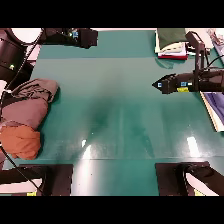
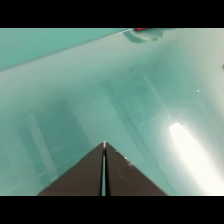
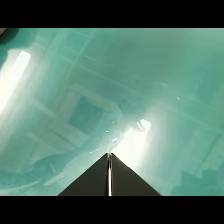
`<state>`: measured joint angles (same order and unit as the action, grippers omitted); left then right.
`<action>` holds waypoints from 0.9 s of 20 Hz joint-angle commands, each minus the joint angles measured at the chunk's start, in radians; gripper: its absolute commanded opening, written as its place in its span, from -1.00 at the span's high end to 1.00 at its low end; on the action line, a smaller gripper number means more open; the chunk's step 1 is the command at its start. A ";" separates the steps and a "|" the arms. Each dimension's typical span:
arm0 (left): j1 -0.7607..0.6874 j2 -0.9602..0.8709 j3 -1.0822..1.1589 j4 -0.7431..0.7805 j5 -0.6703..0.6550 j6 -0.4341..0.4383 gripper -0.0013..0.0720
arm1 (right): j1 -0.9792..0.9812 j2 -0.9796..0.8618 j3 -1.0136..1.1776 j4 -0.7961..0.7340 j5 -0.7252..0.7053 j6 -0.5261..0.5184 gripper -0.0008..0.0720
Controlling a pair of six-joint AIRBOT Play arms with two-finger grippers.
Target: Fold the shirts.
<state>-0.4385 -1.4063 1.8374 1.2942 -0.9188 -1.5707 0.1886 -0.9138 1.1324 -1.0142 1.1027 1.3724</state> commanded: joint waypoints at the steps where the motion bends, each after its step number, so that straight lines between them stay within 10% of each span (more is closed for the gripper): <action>1: 0.000 0.000 0.000 0.000 0.014 0.000 0.91 | 0.004 -0.001 0.000 0.002 -0.005 0.000 0.93; 18: 0.066 0.029 0.005 0.158 0.005 -0.013 0.91 | 0.004 -0.001 0.000 0.002 -0.003 0.000 0.93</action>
<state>-0.4137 -1.3949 1.8404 1.3331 -0.8906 -1.5700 0.1917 -0.9142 1.1324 -1.0122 1.0988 1.3724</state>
